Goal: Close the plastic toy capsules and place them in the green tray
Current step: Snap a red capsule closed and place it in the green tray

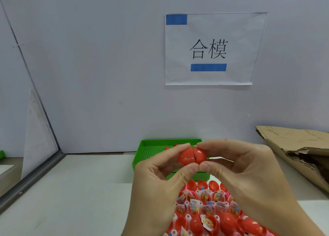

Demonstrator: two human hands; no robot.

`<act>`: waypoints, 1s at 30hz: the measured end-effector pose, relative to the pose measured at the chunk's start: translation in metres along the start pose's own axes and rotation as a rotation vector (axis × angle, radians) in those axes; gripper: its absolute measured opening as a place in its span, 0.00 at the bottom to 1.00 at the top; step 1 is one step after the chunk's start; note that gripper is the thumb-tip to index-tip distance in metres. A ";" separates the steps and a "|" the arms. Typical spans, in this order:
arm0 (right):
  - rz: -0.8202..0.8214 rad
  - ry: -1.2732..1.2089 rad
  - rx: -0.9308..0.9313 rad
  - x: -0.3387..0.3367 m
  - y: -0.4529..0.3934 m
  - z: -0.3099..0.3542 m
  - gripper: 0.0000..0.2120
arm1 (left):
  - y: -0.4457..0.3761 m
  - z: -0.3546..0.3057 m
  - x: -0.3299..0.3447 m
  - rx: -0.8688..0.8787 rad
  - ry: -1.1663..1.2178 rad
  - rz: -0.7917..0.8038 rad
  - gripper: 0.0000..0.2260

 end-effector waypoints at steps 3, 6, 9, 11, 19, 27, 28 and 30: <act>-0.047 -0.011 0.000 -0.004 -0.001 0.001 0.12 | 0.002 0.003 0.006 -0.039 0.013 0.079 0.19; -0.074 -0.014 -0.014 -0.006 -0.002 0.003 0.12 | 0.003 0.007 0.008 -0.073 0.036 0.103 0.19; -0.072 -0.005 -0.027 -0.005 -0.002 0.004 0.11 | 0.002 0.010 0.006 -0.079 0.024 0.085 0.18; -0.076 -0.007 -0.033 -0.005 -0.002 0.005 0.11 | 0.001 0.011 0.003 -0.072 -0.009 0.069 0.17; -0.090 0.001 -0.048 -0.006 -0.003 0.004 0.10 | 0.002 0.009 0.001 -0.051 -0.134 0.053 0.16; -0.129 0.088 -0.086 -0.008 -0.002 0.002 0.11 | 0.002 0.007 0.000 -0.063 -0.079 0.055 0.18; -0.136 0.096 -0.087 -0.009 -0.002 0.001 0.11 | 0.002 0.007 0.000 -0.057 -0.086 0.055 0.18; -0.134 0.086 -0.080 -0.010 -0.002 -0.001 0.11 | 0.001 0.006 0.001 -0.045 -0.095 0.061 0.18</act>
Point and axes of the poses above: each hand's wrist, its own y-axis away from the middle knuckle, its own x-axis out of the palm, z = x × y, the point moved 10 cm from there along -y, towards the middle knuckle, and after that the axes turned 7 degrees about -z, right-handed, at the moved point
